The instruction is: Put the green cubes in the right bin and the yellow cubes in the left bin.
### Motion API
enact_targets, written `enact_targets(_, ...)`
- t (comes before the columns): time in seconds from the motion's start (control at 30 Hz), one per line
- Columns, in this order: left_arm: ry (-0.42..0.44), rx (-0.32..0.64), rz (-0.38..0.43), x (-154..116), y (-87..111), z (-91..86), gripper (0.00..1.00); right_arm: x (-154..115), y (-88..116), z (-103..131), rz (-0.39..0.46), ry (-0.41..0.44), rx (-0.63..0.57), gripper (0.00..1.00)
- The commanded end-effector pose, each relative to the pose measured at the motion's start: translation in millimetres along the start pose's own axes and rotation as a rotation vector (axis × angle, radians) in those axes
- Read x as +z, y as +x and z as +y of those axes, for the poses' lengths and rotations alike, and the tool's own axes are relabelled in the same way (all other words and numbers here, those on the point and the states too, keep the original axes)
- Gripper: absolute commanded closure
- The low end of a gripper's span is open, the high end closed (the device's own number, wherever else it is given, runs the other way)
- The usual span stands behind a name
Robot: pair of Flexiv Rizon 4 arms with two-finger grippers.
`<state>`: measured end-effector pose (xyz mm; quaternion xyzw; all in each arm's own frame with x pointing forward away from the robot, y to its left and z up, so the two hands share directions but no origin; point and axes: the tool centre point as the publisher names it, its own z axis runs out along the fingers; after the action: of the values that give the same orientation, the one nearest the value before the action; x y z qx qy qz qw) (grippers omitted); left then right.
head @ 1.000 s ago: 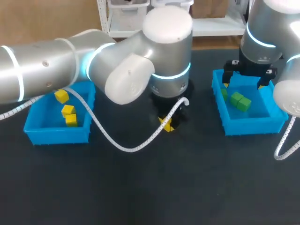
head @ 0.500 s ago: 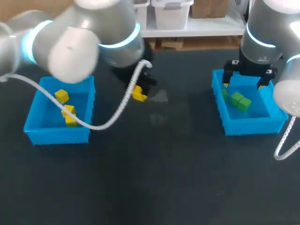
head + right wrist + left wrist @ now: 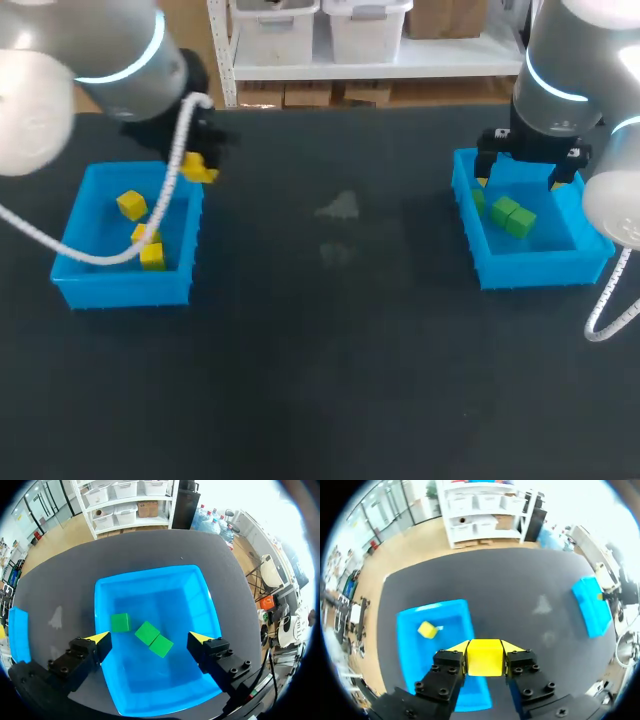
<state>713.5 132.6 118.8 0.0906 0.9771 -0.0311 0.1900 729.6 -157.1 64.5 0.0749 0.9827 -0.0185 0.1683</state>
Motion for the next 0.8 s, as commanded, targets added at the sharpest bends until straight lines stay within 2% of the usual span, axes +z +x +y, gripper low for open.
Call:
enact_targets(0.03,-0.014,-0.045,-0.11,-10.8,19.5,34.1,1.0,-0.4,1.1,-0.7,-0.003,-0.001,0.001,0.0)
enact_targets(0.17,-0.041,-0.096,-0.097,-5.2,33.4,52.6,1.0,-0.4,1.1,-0.7,-0.003,-0.001,0.001,0.0)
enact_targets(0.3,-0.051,-0.125,-0.089,-2.1,42.0,60.3,1.0,-0.4,1.1,-0.7,-0.003,-0.001,0.001,0.0)
enact_targets(0.33,-0.053,-0.125,-0.088,-2.0,43.7,61.0,0.83,-0.4,1.1,-0.7,-0.003,-0.001,0.001,0.0)
enact_targets(0.37,-0.056,-0.127,-0.088,-1.8,45.2,61.6,0.39,-0.4,1.1,-0.7,-0.003,-0.001,0.001,0.0)
enact_targets(0.4,-0.056,-0.13,-0.085,-1.8,46.1,62.0,0.0,-0.4,1.1,-0.7,-0.003,-0.001,0.001,0.0)
enact_targets(0.8,-0.041,-0.161,-0.083,-1.3,54.3,65.8,0.0,-0.4,1.1,-0.7,-0.003,-0.001,0.001,0.0)
